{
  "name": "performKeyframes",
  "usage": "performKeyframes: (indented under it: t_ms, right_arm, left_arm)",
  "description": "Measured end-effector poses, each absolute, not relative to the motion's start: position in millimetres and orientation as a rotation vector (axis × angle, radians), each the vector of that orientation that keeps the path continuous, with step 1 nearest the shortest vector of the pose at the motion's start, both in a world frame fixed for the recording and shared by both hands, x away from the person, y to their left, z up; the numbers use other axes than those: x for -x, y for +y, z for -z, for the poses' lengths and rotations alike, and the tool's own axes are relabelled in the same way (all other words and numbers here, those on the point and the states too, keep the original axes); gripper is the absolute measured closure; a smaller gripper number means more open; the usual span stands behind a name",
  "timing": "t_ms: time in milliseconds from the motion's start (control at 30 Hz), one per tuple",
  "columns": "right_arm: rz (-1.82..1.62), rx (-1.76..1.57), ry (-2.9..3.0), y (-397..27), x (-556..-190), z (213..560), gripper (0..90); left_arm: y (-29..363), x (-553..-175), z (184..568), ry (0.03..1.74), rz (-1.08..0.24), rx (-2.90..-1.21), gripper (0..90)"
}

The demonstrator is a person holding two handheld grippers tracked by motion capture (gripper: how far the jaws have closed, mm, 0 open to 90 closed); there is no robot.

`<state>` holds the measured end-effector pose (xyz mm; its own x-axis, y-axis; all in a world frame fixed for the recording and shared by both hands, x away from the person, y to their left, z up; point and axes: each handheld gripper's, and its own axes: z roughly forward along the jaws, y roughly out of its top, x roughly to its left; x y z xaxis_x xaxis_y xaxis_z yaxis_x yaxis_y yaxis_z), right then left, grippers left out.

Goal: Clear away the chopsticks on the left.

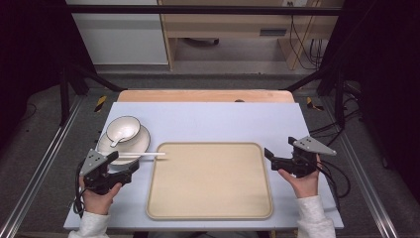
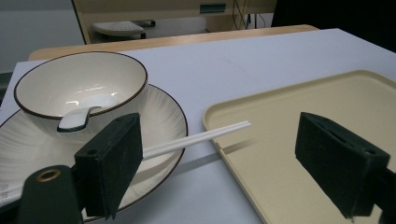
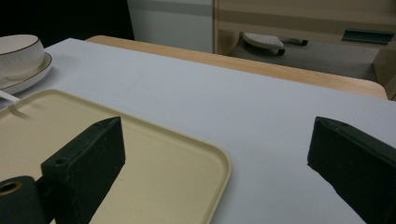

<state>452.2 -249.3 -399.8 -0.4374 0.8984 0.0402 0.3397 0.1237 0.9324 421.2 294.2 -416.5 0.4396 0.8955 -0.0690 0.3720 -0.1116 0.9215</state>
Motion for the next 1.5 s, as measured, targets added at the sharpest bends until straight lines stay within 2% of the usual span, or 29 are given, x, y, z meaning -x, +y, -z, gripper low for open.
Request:
performKeyframes:
  t_ms: [567,1067,1500]
  right_arm:
    - [-1.298,-1.183,1.864,-244,-449,398,4.1]
    - [-1.286,-1.148,1.91,-230,-448,397,3.9]
    - [-1.265,-1.148,1.934,-226,-451,401,4.0]
  left_arm:
    - [310,-432,414,1.086,-0.639,-1.747,17.2]
    - [330,-451,427,1.094,-0.638,-1.902,20.9]
    - [335,-478,445,1.147,-0.703,-1.996,33.6]
